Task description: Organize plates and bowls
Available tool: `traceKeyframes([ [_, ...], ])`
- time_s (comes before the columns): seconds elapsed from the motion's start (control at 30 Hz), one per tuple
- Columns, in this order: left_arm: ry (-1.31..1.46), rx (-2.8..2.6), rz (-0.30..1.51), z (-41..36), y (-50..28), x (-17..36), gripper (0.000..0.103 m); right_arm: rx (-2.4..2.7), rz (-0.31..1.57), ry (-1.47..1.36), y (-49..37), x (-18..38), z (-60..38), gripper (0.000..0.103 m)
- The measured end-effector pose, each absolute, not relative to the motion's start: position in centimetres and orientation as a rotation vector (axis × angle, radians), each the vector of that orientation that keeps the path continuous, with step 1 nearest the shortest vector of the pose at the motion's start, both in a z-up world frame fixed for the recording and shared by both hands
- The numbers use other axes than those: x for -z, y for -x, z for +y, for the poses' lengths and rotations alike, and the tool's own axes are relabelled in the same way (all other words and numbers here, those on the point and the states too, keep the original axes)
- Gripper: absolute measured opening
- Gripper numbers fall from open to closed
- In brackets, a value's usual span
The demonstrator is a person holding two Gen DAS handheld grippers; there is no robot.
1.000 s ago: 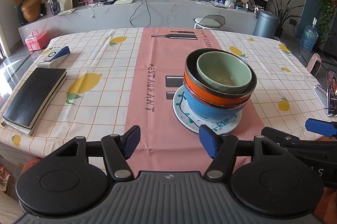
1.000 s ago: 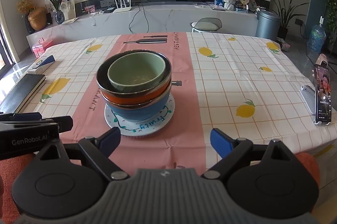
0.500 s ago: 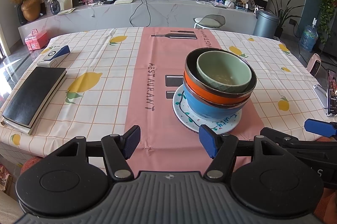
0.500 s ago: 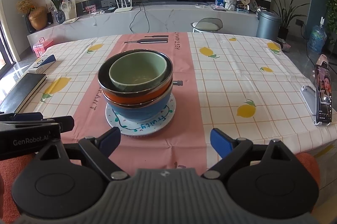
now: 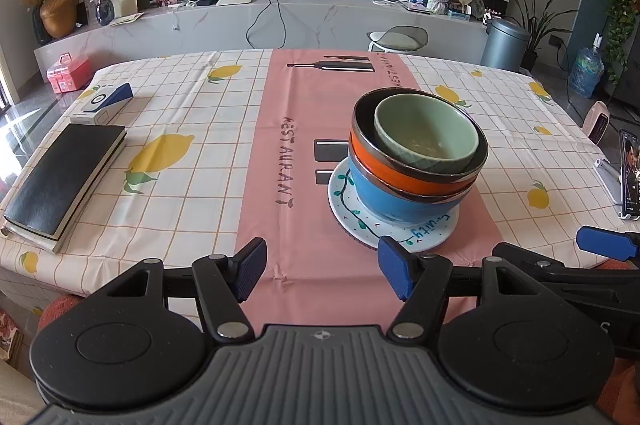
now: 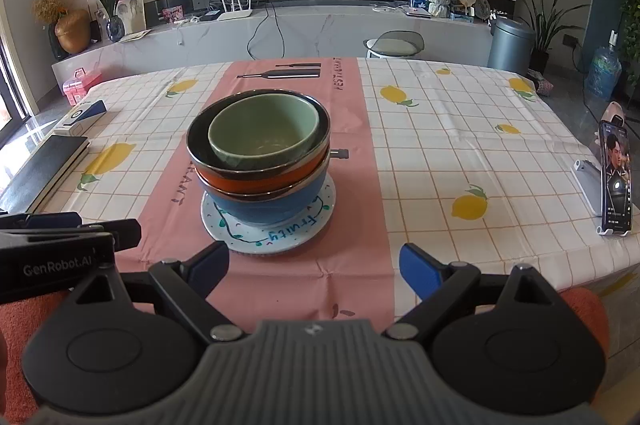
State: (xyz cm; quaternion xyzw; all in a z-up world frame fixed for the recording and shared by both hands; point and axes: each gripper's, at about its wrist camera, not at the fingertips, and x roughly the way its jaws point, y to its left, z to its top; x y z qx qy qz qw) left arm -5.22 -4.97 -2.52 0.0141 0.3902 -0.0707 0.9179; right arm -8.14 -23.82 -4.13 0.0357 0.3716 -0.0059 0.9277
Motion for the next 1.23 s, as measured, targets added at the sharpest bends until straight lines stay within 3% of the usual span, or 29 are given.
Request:
traceKeyframes([
  [1.23,-0.021,0.152,0.795,-4.98,5.52,2.54,0.076,0.010,0.773,-0.070,8.00,4.38,-23.85,0.091],
])
